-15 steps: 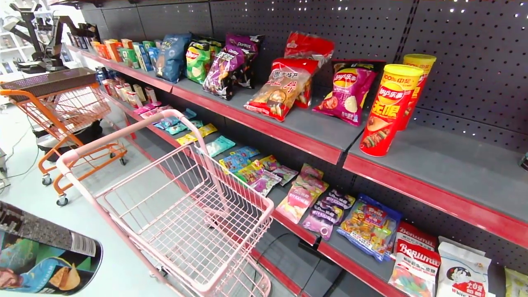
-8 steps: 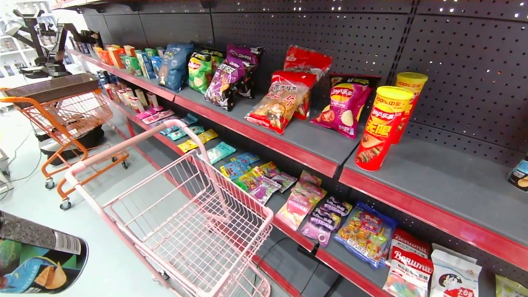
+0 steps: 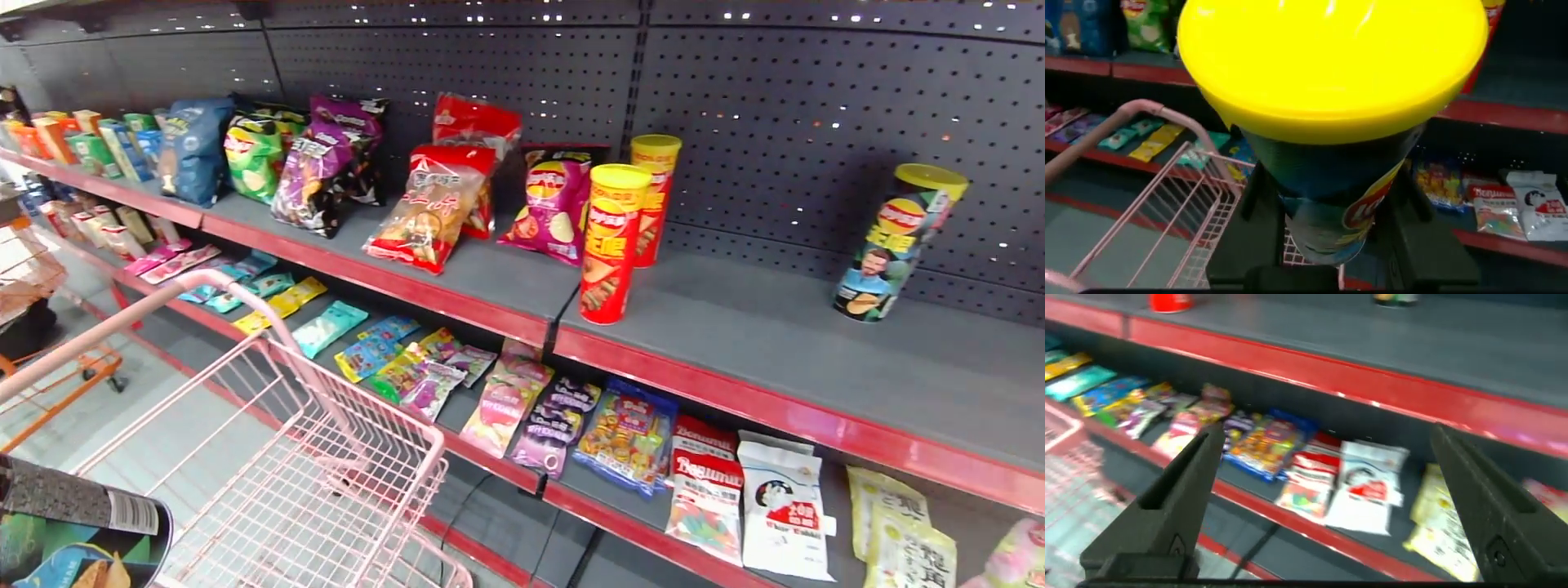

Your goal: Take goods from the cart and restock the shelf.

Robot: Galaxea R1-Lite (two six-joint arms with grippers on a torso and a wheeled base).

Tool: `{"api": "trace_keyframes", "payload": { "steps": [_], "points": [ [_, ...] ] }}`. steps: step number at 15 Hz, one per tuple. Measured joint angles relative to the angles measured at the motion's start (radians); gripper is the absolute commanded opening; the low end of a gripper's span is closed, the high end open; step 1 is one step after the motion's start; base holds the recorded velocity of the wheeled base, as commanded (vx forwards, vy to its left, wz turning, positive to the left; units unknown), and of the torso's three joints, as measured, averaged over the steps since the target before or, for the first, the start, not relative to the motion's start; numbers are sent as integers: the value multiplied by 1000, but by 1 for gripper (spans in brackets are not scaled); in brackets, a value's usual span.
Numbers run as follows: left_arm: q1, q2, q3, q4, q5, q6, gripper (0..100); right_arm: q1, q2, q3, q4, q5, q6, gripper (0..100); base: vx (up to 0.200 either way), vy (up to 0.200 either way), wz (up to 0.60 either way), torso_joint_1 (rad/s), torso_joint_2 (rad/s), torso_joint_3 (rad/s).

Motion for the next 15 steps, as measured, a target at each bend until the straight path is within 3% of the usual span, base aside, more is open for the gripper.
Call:
{"api": "trace_keyframes", "payload": {
  "steps": [6, 7, 9, 10, 15],
  "points": [
    [1, -5, 2, 3, 4, 6, 0, 0, 0, 0, 0, 0, 0, 100, 0, 0, -600, 0, 4, 2],
    [1, -5, 3, 7, 13, 18, 0, 0, 0, 0, 0, 0, -1, 100, 0, 0, -600, 2, 2, -2],
    [2, -5, 4, 33, 60, 98, 0, 0, 0, 0, 0, 0, -2, 100, 0, 0, 0, 0, 0, 0],
    [2, -4, 4, 41, 77, 114, 0, 0, 0, 0, 0, 0, -2, 100, 0, 0, 0, 0, 0, 0],
    [1, -16, 4, 44, 115, 121, 0, 1, 0, 0, 0, 0, -4, 100, 160, 0, 0, -5, -3, 0]
  ]
}}
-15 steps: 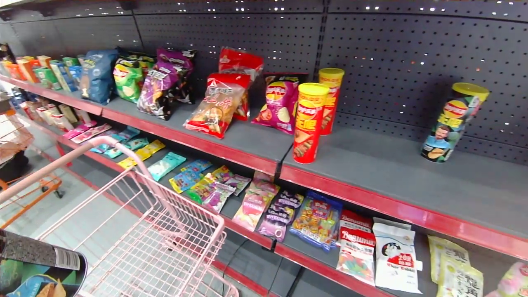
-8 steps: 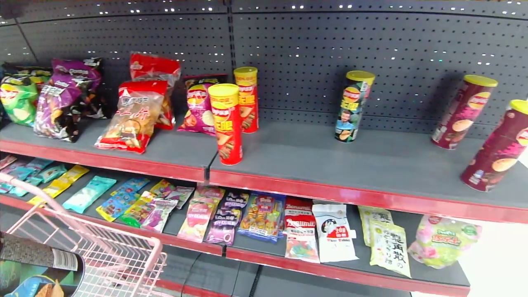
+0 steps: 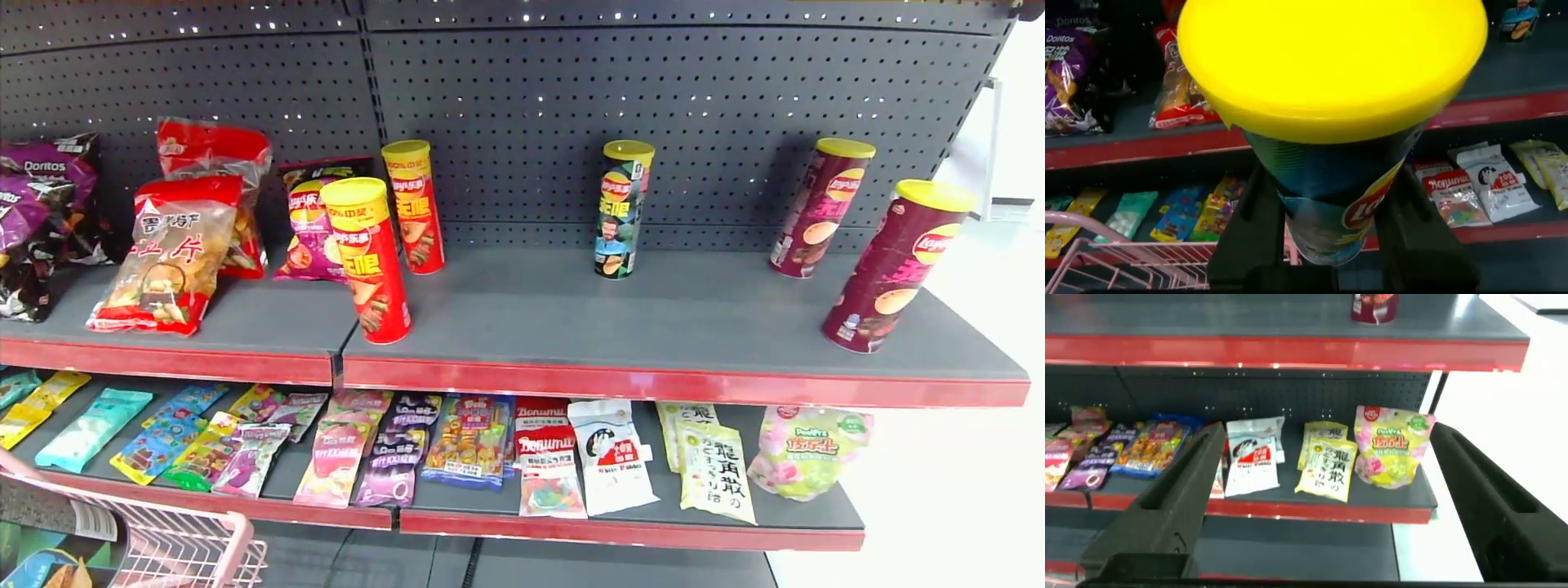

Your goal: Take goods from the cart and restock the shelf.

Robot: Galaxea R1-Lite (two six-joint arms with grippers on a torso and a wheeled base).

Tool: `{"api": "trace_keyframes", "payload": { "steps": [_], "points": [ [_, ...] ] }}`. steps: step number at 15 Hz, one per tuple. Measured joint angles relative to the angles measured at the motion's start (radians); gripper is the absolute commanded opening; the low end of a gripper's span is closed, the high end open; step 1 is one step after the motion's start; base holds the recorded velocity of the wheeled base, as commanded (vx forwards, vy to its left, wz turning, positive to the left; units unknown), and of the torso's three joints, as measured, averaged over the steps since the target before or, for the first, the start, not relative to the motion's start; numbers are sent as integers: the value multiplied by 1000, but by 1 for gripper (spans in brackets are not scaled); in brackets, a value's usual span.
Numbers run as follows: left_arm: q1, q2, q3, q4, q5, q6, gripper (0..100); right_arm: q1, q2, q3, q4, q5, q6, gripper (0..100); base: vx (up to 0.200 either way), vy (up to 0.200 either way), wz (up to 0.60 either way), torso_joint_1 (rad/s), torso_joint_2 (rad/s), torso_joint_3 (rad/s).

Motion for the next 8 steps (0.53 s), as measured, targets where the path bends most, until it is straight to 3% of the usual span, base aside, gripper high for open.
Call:
{"api": "trace_keyframes", "payload": {
  "steps": [2, 8],
  "points": [
    [-1, -6, 3, 2, 0, 1, 0, 0, 0, 0, 0, 1, -1, 100, 200, 0, 0, 12, 3, 5],
    [-5, -46, 16, 2, -17, 3, 0, 0, 0, 0, 0, 4, -4, 100, 0, 0, 0, 0, 0, 0]
  ]
}}
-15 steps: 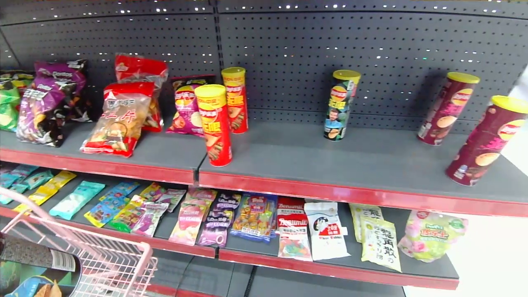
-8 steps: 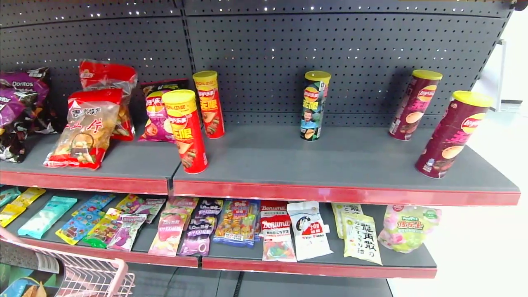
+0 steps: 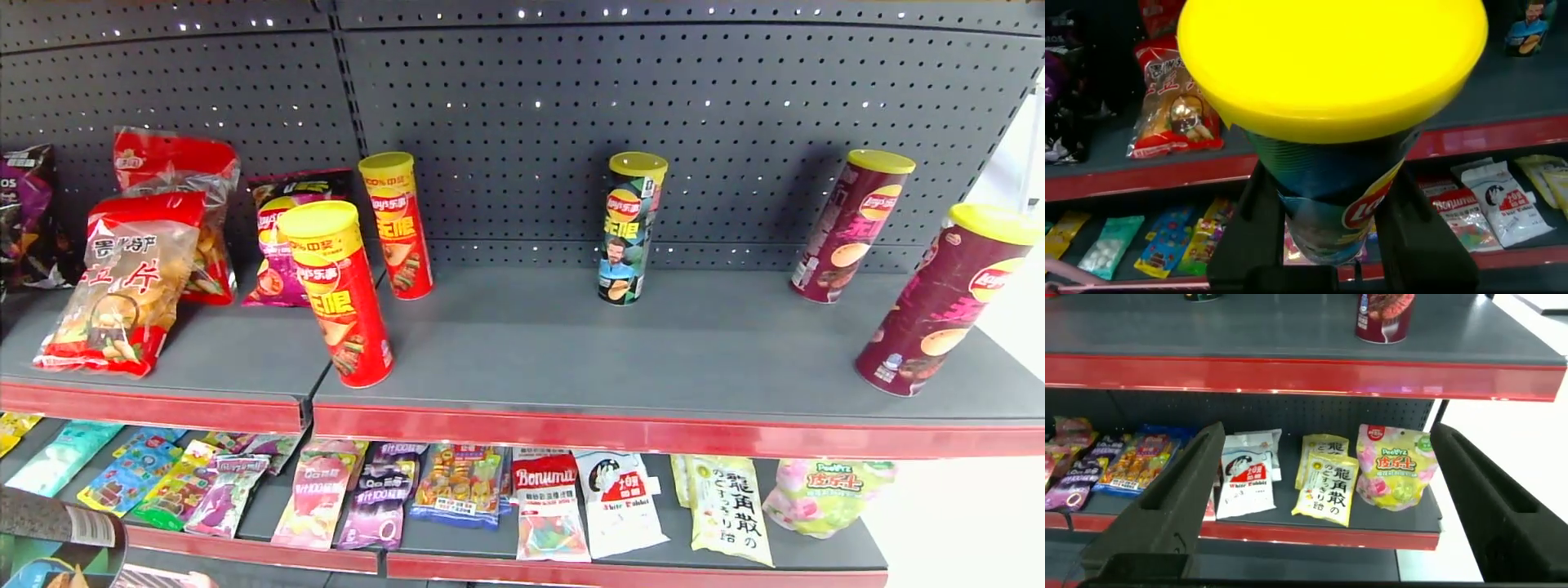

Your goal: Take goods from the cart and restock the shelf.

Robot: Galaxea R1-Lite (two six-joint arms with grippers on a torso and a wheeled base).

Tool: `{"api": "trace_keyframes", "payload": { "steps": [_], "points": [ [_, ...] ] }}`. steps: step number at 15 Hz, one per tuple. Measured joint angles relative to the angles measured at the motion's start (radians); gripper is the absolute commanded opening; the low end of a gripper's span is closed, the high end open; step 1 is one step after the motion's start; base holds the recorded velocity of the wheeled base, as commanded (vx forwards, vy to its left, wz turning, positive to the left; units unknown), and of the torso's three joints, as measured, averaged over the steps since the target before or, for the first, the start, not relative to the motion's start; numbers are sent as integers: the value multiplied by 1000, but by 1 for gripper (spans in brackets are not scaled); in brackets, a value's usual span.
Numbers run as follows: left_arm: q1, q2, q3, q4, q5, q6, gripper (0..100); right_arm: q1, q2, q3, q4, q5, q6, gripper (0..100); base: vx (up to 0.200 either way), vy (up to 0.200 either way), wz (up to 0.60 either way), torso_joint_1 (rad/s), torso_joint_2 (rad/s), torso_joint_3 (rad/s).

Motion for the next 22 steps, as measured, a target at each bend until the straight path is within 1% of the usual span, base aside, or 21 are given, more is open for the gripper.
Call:
{"api": "trace_keyframes", "payload": {
  "steps": [3, 4, 5, 6, 7, 8, 9, 10, 12, 14, 15, 16, 17, 18, 22],
  "points": [
    [-5, -64, 11, 81, -54, 0, 0, 2, 2, -1, 1, 16, -19, 100, 0, 0, 0, 0, 0, 0],
    [-6, -85, 11, 110, -62, 0, 0, 3, 2, -1, -2, 32, -26, 100, 0, 0, 0, 0, 0, 0],
    [-7, -96, 7, 105, -63, 0, 0, 3, 8, -17, -2, 66, -31, 100, 0, 0, 0, 0, 0, 0],
    [-7, -101, 4, 107, -67, 0, 0, 3, 26, -54, -3, 85, -30, 100, 0, 0, 0, 0, 0, 0],
    [-7, -103, 1, 106, -87, -1, 0, 4, 64, -111, -4, 103, -27, 100, 0, 0, 0, 0, 0, 0],
    [-7, -103, 1, 107, -120, -1, 0, 9, 131, -183, -4, 126, -28, 100, 0, 0, 0, 0, 0, 0],
    [-7, -103, 1, 107, -165, -5, 0, 19, 224, -257, -5, 151, -39, 100, 0, 0, 0, 0, 0, 0],
    [-7, -100, 3, 107, -181, -6, 0, 26, 308, -312, -9, 166, -50, 100, 0, 0, 0, 0, 0, 0],
    [-6, -90, 5, 108, -183, -7, 0, 52, 550, -451, -34, 198, -74, 100, 0, 0, 0, 0, 0, 0],
    [-5, -68, 0, 108, -166, -9, 0, 108, 793, -583, -65, 220, -90, 100, 0, 0, 0, 0, 0, 0],
    [-3, -58, -5, 107, -158, -10, 0, 125, 859, -618, -82, 224, -90, 100, 0, 0, 0, 0, 0, 0],
    [-3, -46, -9, 107, -161, -30, 0, 158, 1002, -689, -133, 241, -88, 100, 0, 0, 0, 0, 0, 0],
    [-4, -37, -11, 106, -177, -59, 0, 177, 1096, -731, -178, 256, -86, 100, 0, 0, 0, 0, 0, 0],
    [-4, -30, -11, 106, -181, -66, 0, 195, 1201, -774, -232, 276, -81, 100, 0, 0, 0, 0, 0, 0],
    [-3, -36, -11, 106, -177, -68, 0, 263, 1540, -956, -388, 314, -74, 100, 0, 0, 0, 0, 0, 0]
  ]
}}
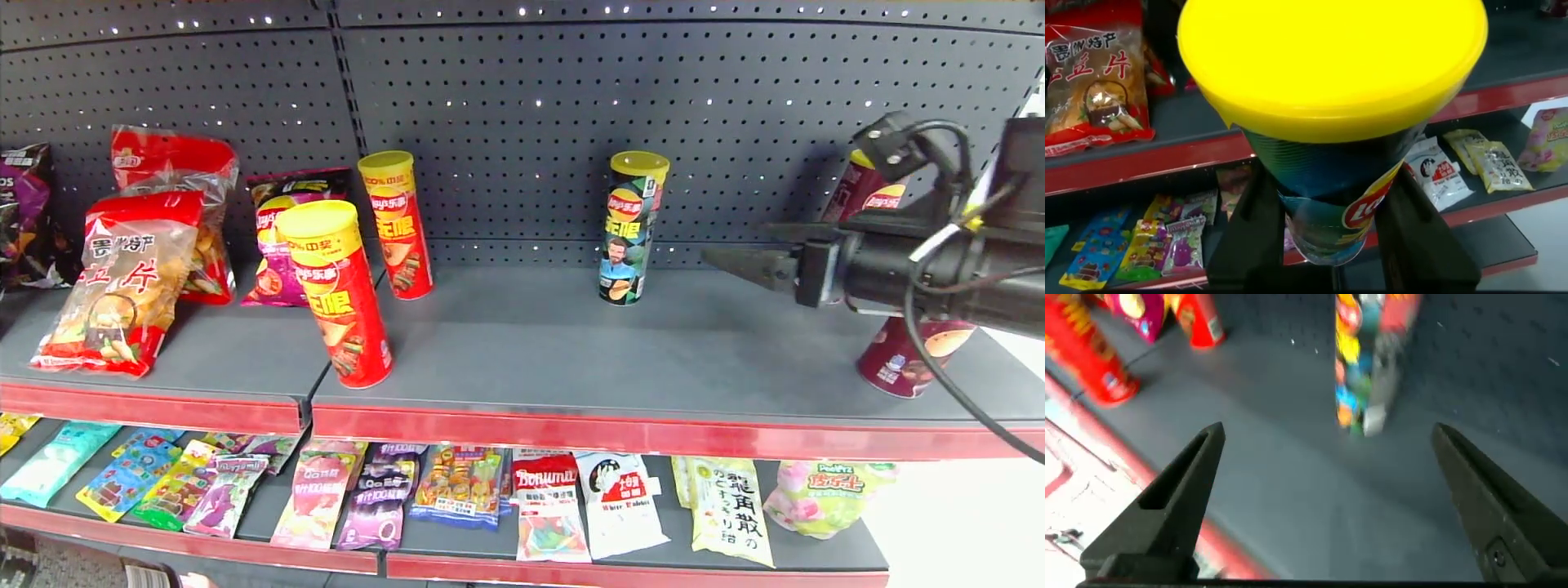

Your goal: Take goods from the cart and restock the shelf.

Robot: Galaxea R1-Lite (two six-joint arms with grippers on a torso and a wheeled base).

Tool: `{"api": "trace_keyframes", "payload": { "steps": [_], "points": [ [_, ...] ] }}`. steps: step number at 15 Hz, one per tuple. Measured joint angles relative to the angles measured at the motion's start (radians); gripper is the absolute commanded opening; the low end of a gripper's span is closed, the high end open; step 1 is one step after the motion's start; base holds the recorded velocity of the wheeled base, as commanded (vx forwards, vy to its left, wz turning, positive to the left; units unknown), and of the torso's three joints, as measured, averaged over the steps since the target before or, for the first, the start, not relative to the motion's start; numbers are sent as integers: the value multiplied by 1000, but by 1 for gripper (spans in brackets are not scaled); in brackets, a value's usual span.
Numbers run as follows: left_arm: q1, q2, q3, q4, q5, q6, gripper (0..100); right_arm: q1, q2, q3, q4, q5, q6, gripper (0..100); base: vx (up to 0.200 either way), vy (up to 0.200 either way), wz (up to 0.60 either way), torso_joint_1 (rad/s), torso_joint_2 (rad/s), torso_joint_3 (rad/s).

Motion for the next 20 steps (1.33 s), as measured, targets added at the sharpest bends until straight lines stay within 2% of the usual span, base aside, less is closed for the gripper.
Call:
{"api": "trace_keyframes", "payload": {
  "steps": [4, 6, 20],
  "points": [
    [0, -5, 0, 1, 2, 0, 0, 21, 235, -239, -53, 8, 0, 100, 0, 0, 0, 0, 0, 0],
    [1, -2, 0, 0, 3, 0, 0, 37, 301, -303, -55, 17, 0, 100, 0, 0, 0, 0, 0, 0],
    [0, 1, -1, 0, -1, 1, 0, 17, 516, -520, -52, 3, -6, 100, 0, 0, 0, 0, 0, 0]
  ]
}}
